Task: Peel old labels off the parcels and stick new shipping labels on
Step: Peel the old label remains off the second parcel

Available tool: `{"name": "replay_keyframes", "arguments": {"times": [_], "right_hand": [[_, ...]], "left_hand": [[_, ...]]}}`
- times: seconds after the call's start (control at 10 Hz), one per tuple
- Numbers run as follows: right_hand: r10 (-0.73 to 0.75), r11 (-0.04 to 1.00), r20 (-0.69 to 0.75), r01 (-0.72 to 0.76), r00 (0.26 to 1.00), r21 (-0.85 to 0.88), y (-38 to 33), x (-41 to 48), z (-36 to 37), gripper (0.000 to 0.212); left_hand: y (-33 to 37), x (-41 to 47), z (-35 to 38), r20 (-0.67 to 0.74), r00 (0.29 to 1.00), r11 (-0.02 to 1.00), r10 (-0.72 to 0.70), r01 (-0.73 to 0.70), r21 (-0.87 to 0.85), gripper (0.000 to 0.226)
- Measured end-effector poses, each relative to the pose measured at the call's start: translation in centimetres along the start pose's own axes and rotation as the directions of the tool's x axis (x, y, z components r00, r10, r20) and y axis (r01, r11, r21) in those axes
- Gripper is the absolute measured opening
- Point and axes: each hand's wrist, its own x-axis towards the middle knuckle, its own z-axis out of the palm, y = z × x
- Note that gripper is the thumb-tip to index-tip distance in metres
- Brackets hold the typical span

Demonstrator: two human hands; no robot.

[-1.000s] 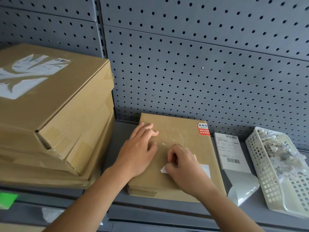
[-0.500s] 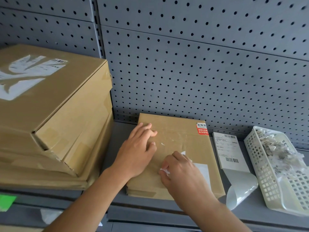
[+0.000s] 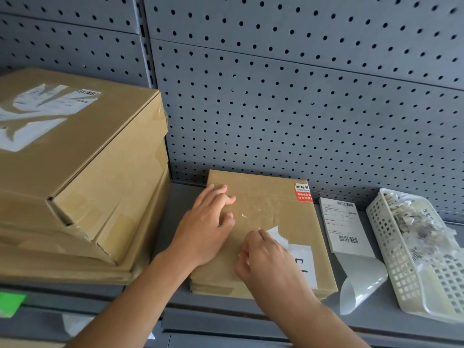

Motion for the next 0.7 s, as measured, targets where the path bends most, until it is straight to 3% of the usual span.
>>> {"name": "replay_keyframes", "arguments": {"times": [0.1, 0.3, 0.4, 0.5, 0.6, 0.7], "right_hand": [[-0.042, 0.998, 0.098, 0.037, 0.994, 0.051, 0.2, -0.1, -0.2, 0.004], [-0.011, 0.986, 0.037, 0.018, 0.999, -0.167, -0.8, 0.3, 0.1, 0.048], [-0.002, 0.986, 0.033, 0.008, 0.999, -0.166, -1.0, 0.4, 0.2, 0.057], [0.004, 0.992, 0.052, 0.003, 0.999, -0.125, -0.6, 0.6, 0.1, 0.052], [0.067, 0.997, 0.121, -0.061, 0.990, -0.047, 0.2, 0.8, -0.5, 0.009], [0.076, 0.991, 0.135, -0.090, 0.988, 0.100, 0.9, 1.0, -1.5, 0.007]], "left_hand": [[0.0, 0.1, 0.0, -0.001, 1.000, 1.000, -0.005, 0.005, -0.006, 0.037], [-0.1, 0.1, 0.1, -0.006, 1.000, 1.000, 0.004, -0.004, -0.013, 0.037], [-0.1, 0.1, 0.1, -0.007, 1.000, 1.000, 0.007, -0.007, -0.006, 0.037], [-0.1, 0.1, 0.1, 0.001, 1.000, 1.000, 0.005, -0.005, -0.001, 0.037], [0.0, 0.0, -0.1, 0.021, 1.000, 1.000, -0.001, 0.001, 0.013, 0.037], [0.1, 0.0, -0.2, 0.030, 1.000, 1.000, -0.007, 0.006, 0.019, 0.037]]}}
